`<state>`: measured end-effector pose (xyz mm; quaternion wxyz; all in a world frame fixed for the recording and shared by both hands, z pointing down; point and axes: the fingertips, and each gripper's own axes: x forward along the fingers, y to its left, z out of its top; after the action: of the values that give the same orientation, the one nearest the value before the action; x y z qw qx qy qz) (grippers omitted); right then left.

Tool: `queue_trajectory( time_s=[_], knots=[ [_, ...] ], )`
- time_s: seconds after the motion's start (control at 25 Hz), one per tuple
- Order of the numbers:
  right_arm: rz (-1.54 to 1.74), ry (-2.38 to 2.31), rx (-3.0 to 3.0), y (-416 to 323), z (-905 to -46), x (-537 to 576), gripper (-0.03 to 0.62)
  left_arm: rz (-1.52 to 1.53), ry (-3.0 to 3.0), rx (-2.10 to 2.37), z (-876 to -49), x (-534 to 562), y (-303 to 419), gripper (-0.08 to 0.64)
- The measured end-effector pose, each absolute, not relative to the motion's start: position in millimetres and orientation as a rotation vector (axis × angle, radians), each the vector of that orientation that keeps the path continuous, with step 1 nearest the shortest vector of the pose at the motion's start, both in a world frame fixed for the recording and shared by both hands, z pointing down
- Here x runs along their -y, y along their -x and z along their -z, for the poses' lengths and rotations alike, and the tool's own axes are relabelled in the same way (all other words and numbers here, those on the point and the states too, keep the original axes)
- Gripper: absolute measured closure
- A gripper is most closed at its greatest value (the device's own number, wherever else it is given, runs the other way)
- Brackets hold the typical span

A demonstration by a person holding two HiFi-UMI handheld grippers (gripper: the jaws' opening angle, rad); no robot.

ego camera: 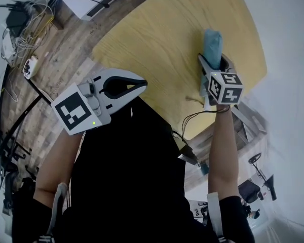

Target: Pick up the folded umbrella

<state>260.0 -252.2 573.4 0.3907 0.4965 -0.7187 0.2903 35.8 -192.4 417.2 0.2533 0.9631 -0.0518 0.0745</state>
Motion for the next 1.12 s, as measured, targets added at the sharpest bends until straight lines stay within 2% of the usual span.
queue_trajectory(
  time_s=[0.32,0.48,0.68,0.96,1.12],
  knots=[
    [-0.828,-1.608,2.09,-244.5,-469.4,248.9,0.318,-0.156,-2.678,0.123,-373.6,198.0,-26.1,0.549],
    [-0.84,-1.773,2.302,-229.0,-386.0,243.2,0.318,-0.029,-2.734,0.09,-322.6,210.1,-29.8,0.549],
    [-0.751,-1.944,2.58,-222.6,-280.7,228.8,0.317,-0.05,-2.867,-0.043,-293.7,207.2,-33.6,0.549],
    [-0.426,-2.129,2.7,-227.8,-167.5,158.1,0.316,0.051,-2.941,-0.268,-239.8,180.3,-42.7,0.549],
    [-0.234,-2.25,2.628,-233.2,-132.0,103.8,0.316,0.105,-2.964,-0.389,-219.4,175.3,-50.4,0.549]
  ],
)
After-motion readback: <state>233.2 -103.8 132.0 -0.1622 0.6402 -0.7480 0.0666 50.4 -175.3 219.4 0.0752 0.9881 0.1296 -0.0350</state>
